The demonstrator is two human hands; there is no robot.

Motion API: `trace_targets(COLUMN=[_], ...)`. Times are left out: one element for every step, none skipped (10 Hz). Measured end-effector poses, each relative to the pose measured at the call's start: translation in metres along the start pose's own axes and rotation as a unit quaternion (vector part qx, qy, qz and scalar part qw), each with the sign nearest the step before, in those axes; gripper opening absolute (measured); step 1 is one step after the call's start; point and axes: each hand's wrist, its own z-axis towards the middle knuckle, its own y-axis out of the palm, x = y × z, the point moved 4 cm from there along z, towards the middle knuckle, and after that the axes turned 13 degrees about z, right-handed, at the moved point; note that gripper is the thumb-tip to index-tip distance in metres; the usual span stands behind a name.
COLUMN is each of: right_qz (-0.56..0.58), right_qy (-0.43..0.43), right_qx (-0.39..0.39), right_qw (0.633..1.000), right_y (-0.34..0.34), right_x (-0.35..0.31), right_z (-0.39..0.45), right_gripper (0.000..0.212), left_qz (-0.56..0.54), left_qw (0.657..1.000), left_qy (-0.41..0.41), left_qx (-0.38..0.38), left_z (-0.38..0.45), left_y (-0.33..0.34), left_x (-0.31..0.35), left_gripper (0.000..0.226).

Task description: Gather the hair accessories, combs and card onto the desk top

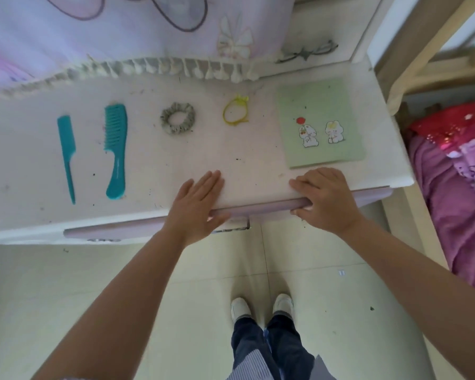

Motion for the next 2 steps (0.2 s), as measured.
trace_targets(right_qz=[0.026, 0.115], right_qy=[0.058, 0.138], right_qx=[-0.066, -0.094], right_qw=[0.996, 0.979], right_y=[0.000, -0.015], right_x=[-0.008, -0.009], right_z=[0.003, 0.022], right_gripper=[0.056, 0.047], left_qz=[-0.046, -0.050], left_qw=[0.987, 0.971], left_qy=[-0.153, -0.234], left_qx=[0.004, 0.031], left_z=[0.013, 0.020], left_y=[0.004, 0.005], left_x=[0.000, 0.005], left_gripper=[0.056, 0.052])
